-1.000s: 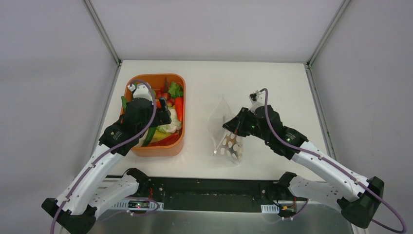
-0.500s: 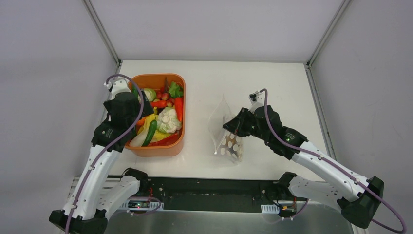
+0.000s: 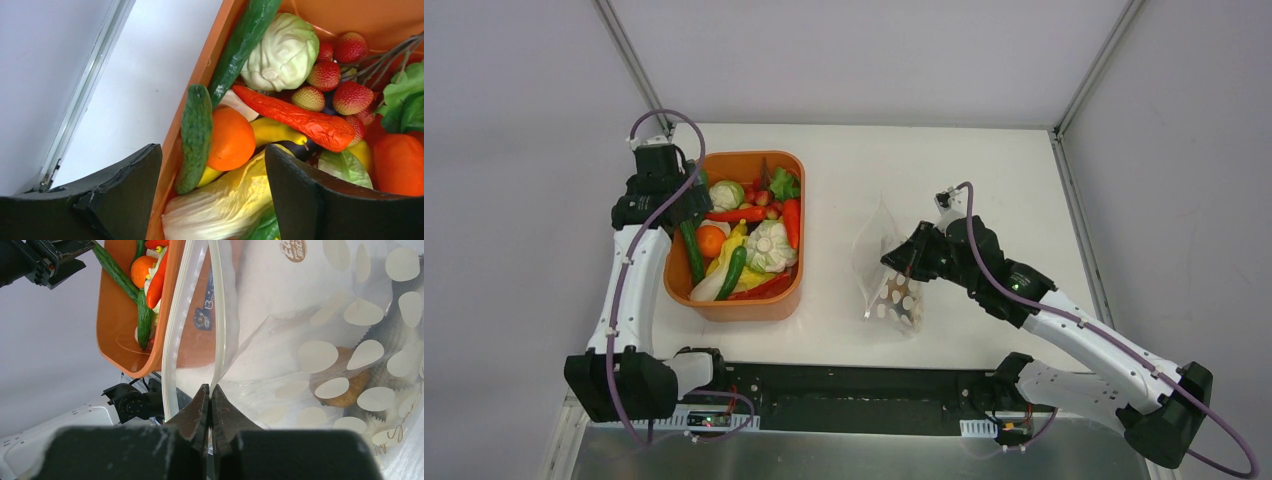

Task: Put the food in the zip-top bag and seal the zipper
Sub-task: Pick up the fake vegetable from the bin.

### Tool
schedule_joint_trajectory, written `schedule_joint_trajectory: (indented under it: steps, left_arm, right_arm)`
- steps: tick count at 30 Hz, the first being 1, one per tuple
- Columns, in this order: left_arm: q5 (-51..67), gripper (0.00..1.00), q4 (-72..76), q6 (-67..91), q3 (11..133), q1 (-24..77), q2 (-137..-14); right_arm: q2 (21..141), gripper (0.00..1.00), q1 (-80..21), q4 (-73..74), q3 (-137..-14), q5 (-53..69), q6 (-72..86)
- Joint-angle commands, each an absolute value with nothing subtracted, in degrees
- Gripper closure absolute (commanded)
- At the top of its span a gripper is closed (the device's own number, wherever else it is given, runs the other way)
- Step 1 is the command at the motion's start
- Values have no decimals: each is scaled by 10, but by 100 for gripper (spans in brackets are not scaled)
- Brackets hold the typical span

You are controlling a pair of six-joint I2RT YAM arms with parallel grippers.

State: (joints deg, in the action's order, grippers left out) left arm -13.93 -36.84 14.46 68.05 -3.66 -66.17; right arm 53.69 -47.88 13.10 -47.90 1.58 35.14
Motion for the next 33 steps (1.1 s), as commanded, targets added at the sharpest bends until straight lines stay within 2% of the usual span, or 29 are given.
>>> schedule_joint_trajectory:
  steps: [1,3,12,16,18,23,25,30,33]
  left_arm:
    - [-109,27,-367,106,722,-61,-690]
    - [-102,34,-376,97,732,-69,-711]
    - [-115,37,-365,76,738,-81,-759]
    - [-116,47,-372,65,753,-81,-780]
    - [-121,48,-371,64,753,-82,-789]
    - [-111,70,-369,73,748,-83,-787]
    - [-102,85,-368,78,746,-83,-773]
    - [-73,95,-370,80,742,-83,-698]
    - [-52,97,-368,84,736,-83,-648]
  right_arm:
    - [522,97,-481,120,-480,21,350]
    - [518,97,-480,119,-477,18,351]
    - [519,97,-481,119,-473,18,351]
    - [522,97,-481,114,-469,19,352]
    - [524,97,-481,112,-470,20,353]
    - [524,97,-481,112,-473,19,351]
    - [523,97,-481,115,-473,16,351]
    - [519,97,-480,119,-473,10,348]
    - [520,96,-480,120,-473,9,347]
